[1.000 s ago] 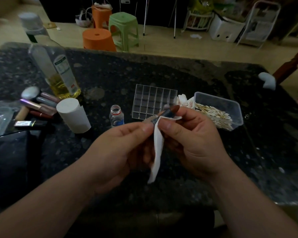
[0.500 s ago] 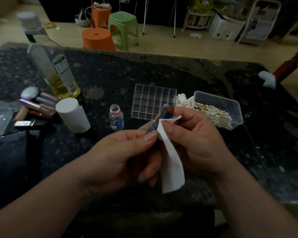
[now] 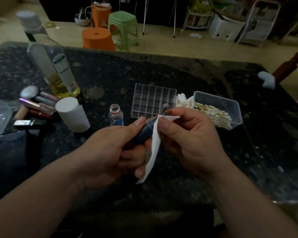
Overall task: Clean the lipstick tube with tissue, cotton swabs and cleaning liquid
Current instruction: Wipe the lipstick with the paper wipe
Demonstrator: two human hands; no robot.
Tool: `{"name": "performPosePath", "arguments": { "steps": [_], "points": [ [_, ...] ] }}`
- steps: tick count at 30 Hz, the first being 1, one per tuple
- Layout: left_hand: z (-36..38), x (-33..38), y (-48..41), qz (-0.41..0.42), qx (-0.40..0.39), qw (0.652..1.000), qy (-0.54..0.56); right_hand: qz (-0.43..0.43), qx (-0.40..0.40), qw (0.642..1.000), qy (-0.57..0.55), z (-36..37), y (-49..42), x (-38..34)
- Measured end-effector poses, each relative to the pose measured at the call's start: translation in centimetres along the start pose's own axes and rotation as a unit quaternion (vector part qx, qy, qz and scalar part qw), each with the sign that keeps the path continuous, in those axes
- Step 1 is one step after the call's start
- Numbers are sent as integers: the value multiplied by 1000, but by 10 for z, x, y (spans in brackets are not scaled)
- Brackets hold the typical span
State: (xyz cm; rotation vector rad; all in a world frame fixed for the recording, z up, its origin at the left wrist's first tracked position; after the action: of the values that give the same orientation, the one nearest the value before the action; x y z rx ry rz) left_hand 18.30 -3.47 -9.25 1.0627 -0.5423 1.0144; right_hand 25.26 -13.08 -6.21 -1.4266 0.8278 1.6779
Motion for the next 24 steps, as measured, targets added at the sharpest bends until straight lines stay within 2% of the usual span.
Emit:
{"name": "performPosePath", "arguments": {
  "steps": [2, 7, 11, 15, 18, 20, 24],
  "points": [
    [-6, 1, 1, 13, 13, 1000, -22, -1, 1, 1000, 2, 1, 0, 0],
    [-18, 17, 3, 145, 69, 985, -61, -7, 9, 1000, 1, -1, -1, -1],
    [-17, 14, 1, 136, 62, 987, -57, -19, 4, 1000, 7, 1, 1, -6],
    [-14, 6, -3, 86, 19, 995, -39, -24, 2, 1000, 9, 3, 3, -11],
    [-18, 4, -3, 55, 22, 996, -60, -29, 3, 999, 33, 4, 5, -13],
    [-21, 10, -1, 73, 43, 990, -111, -29, 10, 998, 46, 3, 6, -15],
    [-23, 31, 7, 169, 69, 960, -210, -35, -11, 998, 54, 6, 8, -20]
  ]
}}
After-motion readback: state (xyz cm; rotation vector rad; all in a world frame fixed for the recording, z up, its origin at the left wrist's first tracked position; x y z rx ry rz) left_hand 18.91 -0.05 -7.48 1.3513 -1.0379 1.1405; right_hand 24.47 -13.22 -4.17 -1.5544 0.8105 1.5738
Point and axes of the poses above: each hand's wrist, its own y-axis away from the middle knuckle, its own z-axis out of the palm, x = y × z, the point moved 10 cm from there along -y, towards the middle knuckle, and after that the axes turned 1 degree about x, right-handed, at the moved point
